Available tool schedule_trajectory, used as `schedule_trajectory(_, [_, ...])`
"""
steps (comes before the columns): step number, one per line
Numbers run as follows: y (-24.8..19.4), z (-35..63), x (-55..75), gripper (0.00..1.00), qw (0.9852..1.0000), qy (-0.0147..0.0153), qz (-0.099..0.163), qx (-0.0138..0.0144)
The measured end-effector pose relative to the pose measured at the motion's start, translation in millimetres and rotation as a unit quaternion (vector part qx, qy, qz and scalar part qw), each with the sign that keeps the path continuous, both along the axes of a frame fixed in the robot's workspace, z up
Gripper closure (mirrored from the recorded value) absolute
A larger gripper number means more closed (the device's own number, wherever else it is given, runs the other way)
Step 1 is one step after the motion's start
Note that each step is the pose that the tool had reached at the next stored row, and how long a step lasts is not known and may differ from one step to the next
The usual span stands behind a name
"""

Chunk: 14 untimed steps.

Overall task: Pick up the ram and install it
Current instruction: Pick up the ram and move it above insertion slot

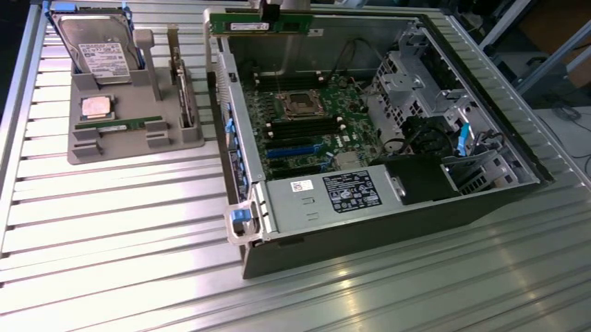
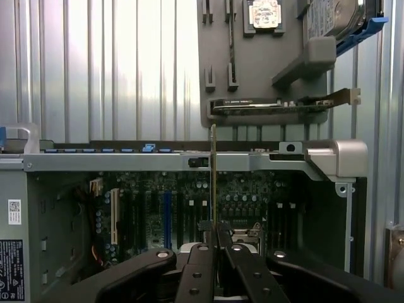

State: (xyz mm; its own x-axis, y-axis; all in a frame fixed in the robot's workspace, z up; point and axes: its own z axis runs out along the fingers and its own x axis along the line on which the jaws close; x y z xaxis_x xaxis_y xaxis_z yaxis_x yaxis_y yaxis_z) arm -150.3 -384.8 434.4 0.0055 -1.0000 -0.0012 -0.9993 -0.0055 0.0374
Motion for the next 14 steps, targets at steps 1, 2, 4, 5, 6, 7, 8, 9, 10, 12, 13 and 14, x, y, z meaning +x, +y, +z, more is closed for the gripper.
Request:
schedule_trajectory(1, [0.0, 0.0, 1.3, 0.88, 1.0, 0.0, 0.0, 0.0])
schedule_trajectory(2, [0.0, 0.0, 2.6, 0.88, 1.0, 0.0, 0.0, -0.0001])
schedule_trajectory(4, [0.0, 0.0, 7.4, 0.88, 1.0, 0.0, 0.0, 0.0])
schedule_trajectory(5, [0.0, 0.0, 10.2, 0.88, 1.0, 0.0, 0.0, 0.0])
schedule_trajectory(6, [0.0, 0.0, 12.1, 0.88, 1.0, 0.0, 0.0, 0.0])
schedule_trajectory(7, [0.0, 0.0, 13.9, 0.88, 1.0, 0.0, 0.0, 0.0])
schedule_trajectory(8, [0.0, 0.0, 14.8, 0.88, 1.0, 0.0, 0.0, 0.0])
schedule_trajectory(9, [0.0, 0.0, 16.4, 0.88, 1.0, 0.0, 0.0, 0.0])
schedule_trajectory(10, [0.0, 0.0, 17.3, 0.88, 1.0, 0.0, 0.0, 0.0])
schedule_trajectory(12, [0.0, 0.0, 21.3, 0.88, 1.0, 0.0, 0.0, 0.0])
schedule_trajectory(13, [0.0, 0.0, 22.8, 0.88, 1.0, 0.0, 0.0, 0.0])
schedule_trajectory(14, [0.0, 0.0, 23.7, 0.88, 1.0, 0.0, 0.0, 0.0])
